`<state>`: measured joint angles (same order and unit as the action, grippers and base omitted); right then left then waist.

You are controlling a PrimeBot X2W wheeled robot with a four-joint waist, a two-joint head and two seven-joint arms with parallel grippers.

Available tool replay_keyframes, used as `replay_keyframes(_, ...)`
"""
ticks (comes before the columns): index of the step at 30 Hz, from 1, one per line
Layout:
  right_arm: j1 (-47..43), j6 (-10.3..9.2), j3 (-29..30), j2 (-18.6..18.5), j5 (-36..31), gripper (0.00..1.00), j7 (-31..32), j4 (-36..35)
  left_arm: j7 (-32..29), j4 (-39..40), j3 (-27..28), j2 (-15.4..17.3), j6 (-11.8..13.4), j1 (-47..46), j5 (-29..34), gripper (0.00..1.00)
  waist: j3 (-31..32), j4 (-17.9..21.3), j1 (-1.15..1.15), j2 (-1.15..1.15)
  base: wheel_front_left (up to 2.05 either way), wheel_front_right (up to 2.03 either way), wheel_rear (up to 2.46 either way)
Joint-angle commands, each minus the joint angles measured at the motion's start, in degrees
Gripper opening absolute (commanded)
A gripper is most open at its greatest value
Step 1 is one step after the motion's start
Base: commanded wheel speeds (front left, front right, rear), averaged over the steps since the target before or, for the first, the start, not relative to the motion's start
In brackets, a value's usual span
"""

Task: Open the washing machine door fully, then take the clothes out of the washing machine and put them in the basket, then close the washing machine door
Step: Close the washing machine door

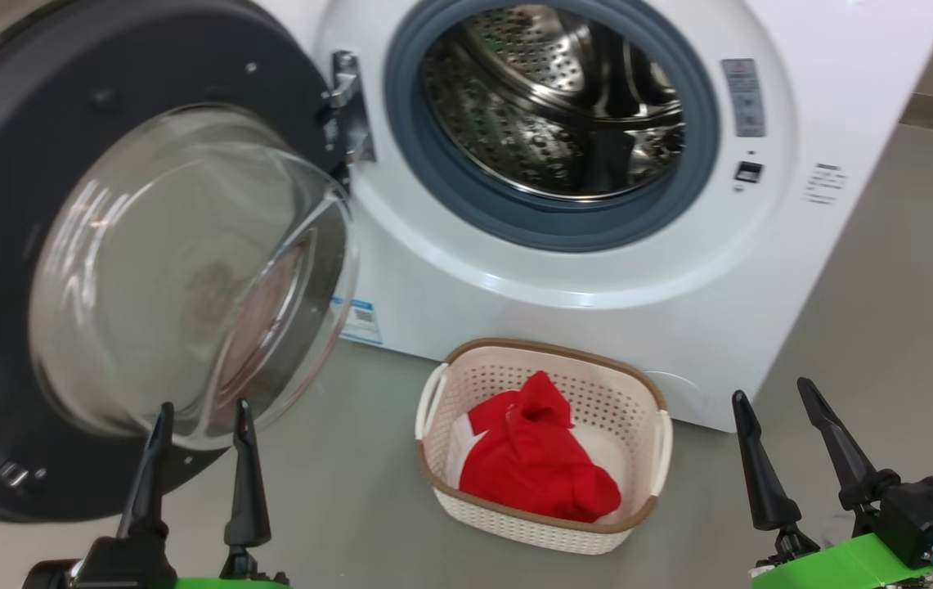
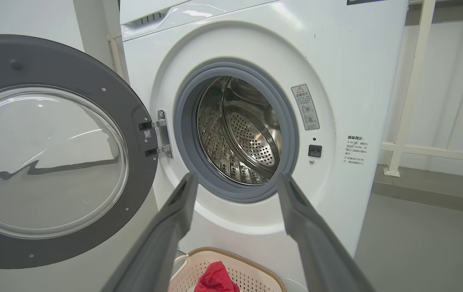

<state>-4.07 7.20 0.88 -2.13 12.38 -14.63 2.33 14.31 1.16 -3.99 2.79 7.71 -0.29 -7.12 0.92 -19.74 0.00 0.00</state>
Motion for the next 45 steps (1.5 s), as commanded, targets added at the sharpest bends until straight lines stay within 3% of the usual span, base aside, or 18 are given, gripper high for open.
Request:
replay_keyframes(1, 3.04, 0.29, -1.59, -0.75, -0.02, 1.00, -0.37, -1.70, 0.69, 1.51, 1.93, 0.47, 0.67, -1.65, 0.51, 1.00, -0.44, -2.48, 0.00, 0.00, 0.00, 0.00, 0.00)
replay_keyframes(9, 3.34, 0.29, -1.97, -0.75, 0.01, 1.00, -0.37, -1.83, 0.69, 1.96, 2.59, 0.41, 3.79, -1.54, 1.46, 1.00, -0.72, -6.73, 0.00, 0.00, 0.00, 0.00, 0.00)
replay_keyframes(25, 3.65, 0.29, -2.08, -0.75, 0.13, 1.00, -0.37, -1.62, 0.69, 3.39, 3.43, 0.44, 4.47, -2.34, 0.04, 1.00, -1.55, -10.11, 0.00, 0.00, 0.00, 0.00, 0.00)
replay_keyframes(26, 3.65, 0.29, -2.10, -0.75, 0.16, 1.00, -0.37, -1.58, 0.69, 3.85, 3.43, 0.43, 4.36, -2.48, -0.06, 0.80, -1.56, -10.09, 0.00, 0.00, 0.00, 0.00, 0.00)
replay_keyframes(28, 3.64, 0.29, -2.21, -0.75, 0.22, 1.00, -0.37, -1.48, 0.69, 5.23, 3.72, 0.38, 4.09, -2.79, -0.92, 0.00, -1.62, -9.90, 0.00, 0.00, 0.00, 0.00, 0.00)
replay_keyframes(39, 3.59, 0.29, -2.32, -0.75, 0.33, 1.00, -0.37, -1.09, 0.69, 16.88, 10.33, 0.87, 1.84, -8.74, 0.15, 0.00, -2.01, -8.11, 0.00, 0.00, 0.00, 0.00, 0.00)
replay_keyframes(43, 3.52, 0.29, -2.41, -0.75, 0.12, 1.00, -0.37, -1.00, 0.69, 15.58, 16.79, 0.41, -1.06, -13.27, -9.19, 0.00, -1.98, -7.17, 0.00, 0.00, 0.00, 0.00, 0.00)
replay_keyframes(45, 3.46, 0.29, -2.43, -0.75, 0.11, 1.00, -0.37, -0.94, 0.69, 14.63, 18.32, 0.38, -1.87, -14.23, -10.82, 0.00, -1.89, -7.00, 0.00, 0.00, 0.00, 0.00, 0.00)
